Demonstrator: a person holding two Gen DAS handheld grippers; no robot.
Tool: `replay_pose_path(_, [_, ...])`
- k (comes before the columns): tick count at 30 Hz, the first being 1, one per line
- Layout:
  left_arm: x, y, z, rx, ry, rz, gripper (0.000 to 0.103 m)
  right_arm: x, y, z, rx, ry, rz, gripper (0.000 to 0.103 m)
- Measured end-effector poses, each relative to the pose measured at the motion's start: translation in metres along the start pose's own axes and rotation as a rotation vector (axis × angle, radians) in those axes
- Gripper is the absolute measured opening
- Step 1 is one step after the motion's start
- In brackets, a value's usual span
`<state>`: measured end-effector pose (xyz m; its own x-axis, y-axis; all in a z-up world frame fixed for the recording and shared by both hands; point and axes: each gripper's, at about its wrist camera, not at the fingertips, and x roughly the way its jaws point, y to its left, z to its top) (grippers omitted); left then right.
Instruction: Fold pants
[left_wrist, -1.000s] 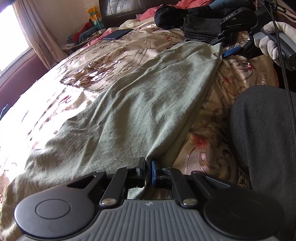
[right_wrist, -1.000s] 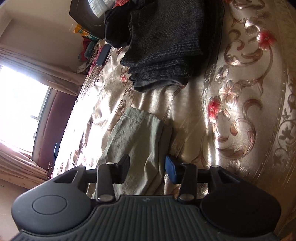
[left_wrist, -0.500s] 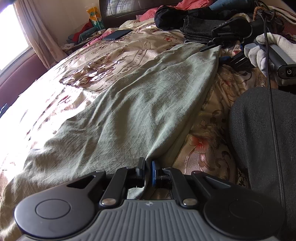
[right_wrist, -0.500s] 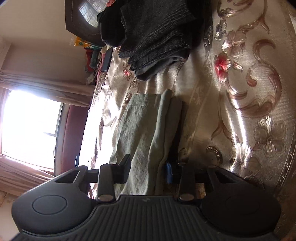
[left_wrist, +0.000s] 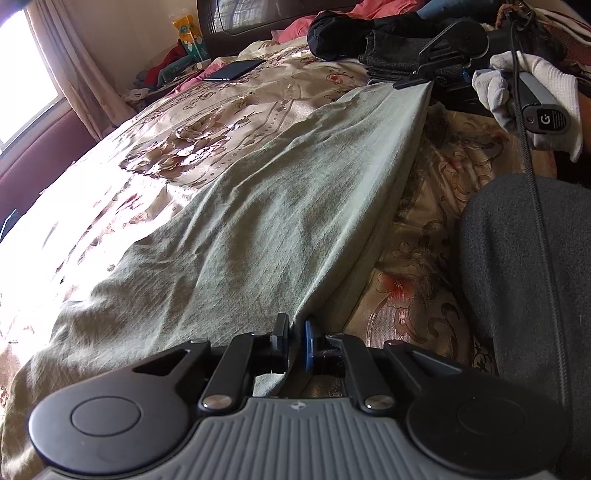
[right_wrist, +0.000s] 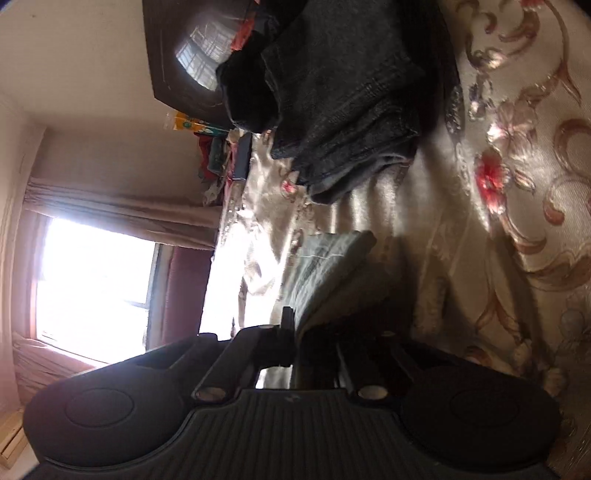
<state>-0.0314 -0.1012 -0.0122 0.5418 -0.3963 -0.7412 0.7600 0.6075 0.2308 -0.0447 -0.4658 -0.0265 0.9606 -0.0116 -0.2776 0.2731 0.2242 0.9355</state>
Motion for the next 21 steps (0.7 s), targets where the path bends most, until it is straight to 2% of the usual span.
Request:
replay_pose_path(2, [-0.004, -0.001, 0.001, -0.005, -0.018, -0.015, 0.030, -0.023, 0.024, 0.000, -0.086, -0.061, 0.060, 0.004])
replay_pose_path(3, [-0.004, -0.002, 0.001, -0.006, -0.021, -0.024, 0.031, -0.030, 0.027, 0.000, -0.104, -0.089, 0.057, 0.004])
replay_pose_path(4, [-0.002, -0.003, 0.002, -0.010, -0.017, -0.034, 0.031, -0.028, 0.024, 0.003, -0.112, -0.085, 0.017, 0.004])
replay_pose_path(5, [0.001, -0.005, 0.003, -0.016, -0.009, -0.033, 0.031, -0.021, 0.015, 0.007, -0.097, -0.056, -0.060, 0.004])
replay_pose_path(6, [0.003, -0.007, 0.003, -0.023, -0.005, -0.031, 0.030, -0.017, 0.004, 0.012, -0.035, -0.028, -0.121, 0.004])
replay_pose_path(7, [0.002, -0.008, 0.005, -0.032, -0.009, -0.037, 0.030, -0.020, -0.003, 0.015, 0.032, -0.017, -0.102, 0.004])
replay_pose_path(8, [-0.002, -0.008, 0.007, -0.042, -0.023, -0.054, 0.030, -0.030, 0.001, 0.016, 0.027, -0.039, -0.060, 0.004])
replay_pose_path(10, [-0.015, -0.005, 0.012, -0.099, -0.085, -0.130, 0.034, -0.051, 0.020, 0.016, -0.073, -0.122, -0.039, 0.004])
replay_pose_path(11, [-0.014, -0.005, 0.013, -0.115, -0.083, -0.145, 0.037, -0.053, 0.024, 0.019, -0.085, -0.139, -0.043, 0.004])
replay_pose_path(14, [0.001, -0.014, 0.017, -0.094, -0.042, -0.137, 0.037, -0.048, 0.022, 0.035, -0.025, -0.115, -0.107, 0.004])
replay_pose_path(17, [-0.006, -0.022, 0.019, -0.081, -0.071, -0.139, 0.038, -0.058, 0.063, 0.024, -0.208, -0.142, -0.058, 0.004])
replay_pose_path(19, [-0.003, -0.021, 0.013, -0.110, -0.024, -0.154, 0.039, -0.046, 0.081, 0.020, -0.239, -0.102, -0.040, 0.004])
replay_pose_path(21, [-0.010, -0.019, 0.005, -0.135, -0.026, -0.154, 0.039, -0.032, 0.105, 0.006, -0.294, -0.049, -0.005, 0.004])
